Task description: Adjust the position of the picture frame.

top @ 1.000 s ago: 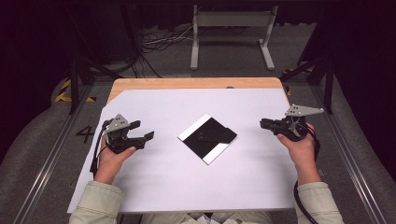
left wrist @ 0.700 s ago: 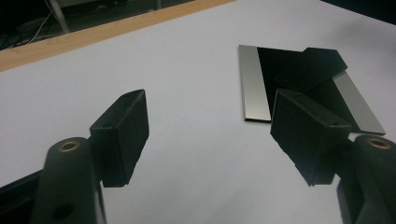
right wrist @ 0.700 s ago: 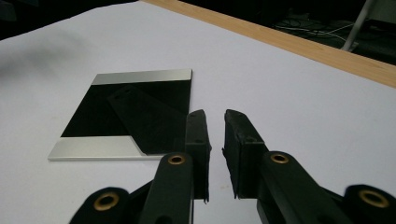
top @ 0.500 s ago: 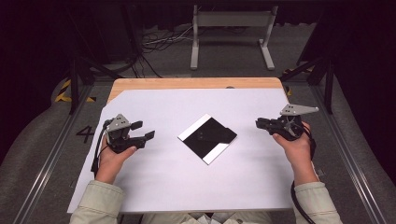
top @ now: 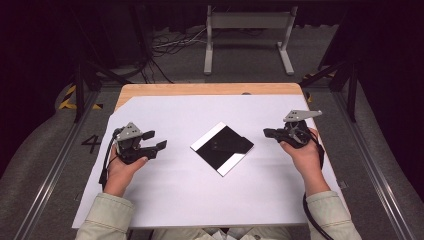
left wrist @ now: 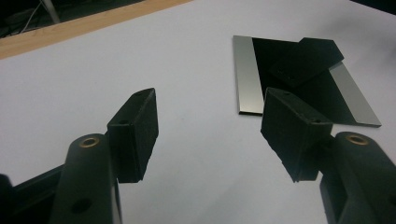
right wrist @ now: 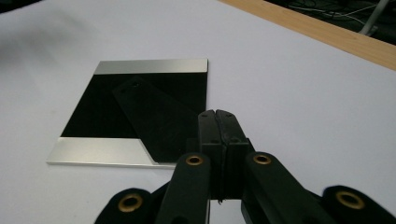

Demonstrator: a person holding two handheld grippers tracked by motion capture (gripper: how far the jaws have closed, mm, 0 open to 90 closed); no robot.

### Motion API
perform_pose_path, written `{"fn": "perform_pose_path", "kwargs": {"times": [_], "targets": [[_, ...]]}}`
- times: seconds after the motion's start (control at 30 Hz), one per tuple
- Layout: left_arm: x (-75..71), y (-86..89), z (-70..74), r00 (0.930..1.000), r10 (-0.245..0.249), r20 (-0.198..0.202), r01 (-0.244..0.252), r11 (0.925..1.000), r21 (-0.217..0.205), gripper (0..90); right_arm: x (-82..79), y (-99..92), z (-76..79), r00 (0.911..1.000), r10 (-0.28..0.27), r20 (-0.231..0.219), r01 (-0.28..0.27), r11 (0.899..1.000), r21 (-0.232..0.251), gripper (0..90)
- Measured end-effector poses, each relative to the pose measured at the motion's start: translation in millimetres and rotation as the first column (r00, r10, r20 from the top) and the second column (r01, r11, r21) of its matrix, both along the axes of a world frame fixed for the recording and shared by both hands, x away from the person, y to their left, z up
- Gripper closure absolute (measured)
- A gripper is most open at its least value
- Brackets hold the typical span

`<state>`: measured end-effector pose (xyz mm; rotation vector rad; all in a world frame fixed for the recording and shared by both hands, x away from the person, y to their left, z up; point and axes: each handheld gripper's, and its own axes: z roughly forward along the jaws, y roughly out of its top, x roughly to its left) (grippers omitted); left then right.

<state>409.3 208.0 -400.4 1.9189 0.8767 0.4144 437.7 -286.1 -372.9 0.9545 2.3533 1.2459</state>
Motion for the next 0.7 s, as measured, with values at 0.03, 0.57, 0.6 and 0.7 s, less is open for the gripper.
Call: {"fn": "perform_pose_path", "kwargs": {"times": [0.03,0.57,0.6,0.7], "targets": [[-0.1,-0.3,0.0,1.0,0.001,-0.001,-0.001,1.0,0.004,37.1,2.0,2.4,-0.9,1.0,-0.001,-0.001,0.001,1.0,-0.012,90.0],[1.5,-4.7,-1.2,0.9999,0.005,-0.01,-0.004,0.9998,0.02,36.3,29.5,18.4,-9.9,0.9962,-0.002,-0.087,-0.008,0.993,-0.114,90.0],[1.6,-5.0,-1.2,0.9999,0.006,-0.012,-0.005,0.9997,0.023,36.3,29.5,18.4,-9.9,0.9962,-0.002,-0.087,-0.008,0.993,-0.114,90.0],[2.6,-5.7,-2.0,0.9998,-0.002,-0.022,0.002,0.9997,0.024,35.2,34.5,20.4,-12.0,0.9929,-0.005,-0.119,-0.011,0.991,-0.131,90.0]]}}
